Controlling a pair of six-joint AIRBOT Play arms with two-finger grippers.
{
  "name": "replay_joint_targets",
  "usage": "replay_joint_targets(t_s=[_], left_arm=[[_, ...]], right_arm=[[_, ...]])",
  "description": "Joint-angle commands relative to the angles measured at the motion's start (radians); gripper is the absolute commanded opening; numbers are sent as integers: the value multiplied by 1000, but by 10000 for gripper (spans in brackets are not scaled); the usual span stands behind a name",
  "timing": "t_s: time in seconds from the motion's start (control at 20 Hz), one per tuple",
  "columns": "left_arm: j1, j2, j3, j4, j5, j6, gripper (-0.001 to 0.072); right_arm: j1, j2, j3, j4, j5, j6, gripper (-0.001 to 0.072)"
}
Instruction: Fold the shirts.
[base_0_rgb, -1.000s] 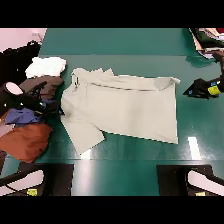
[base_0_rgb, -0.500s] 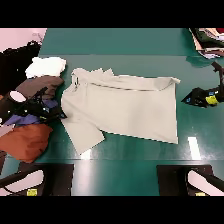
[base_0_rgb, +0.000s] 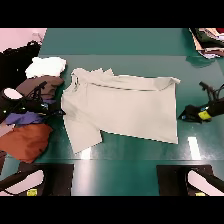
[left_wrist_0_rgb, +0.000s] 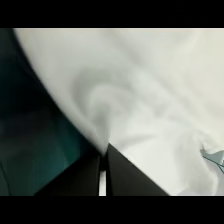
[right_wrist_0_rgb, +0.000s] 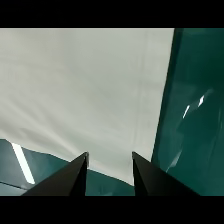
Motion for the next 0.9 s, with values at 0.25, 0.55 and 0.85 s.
replay_joint_targets(t_s=[0.25, 0.55, 0.85], left_arm=[[1, 51, 19, -16, -19, 16, 27], [1, 51, 19, -16, -19, 16, 28], [1, 146, 64, -15, 3, -12, 26]], right_arm=[[0, 0, -241, -39, -37, 15, 551], [0, 0, -290, 8, -67, 21, 397], [8, 6, -224, 35, -24, -1, 15]])
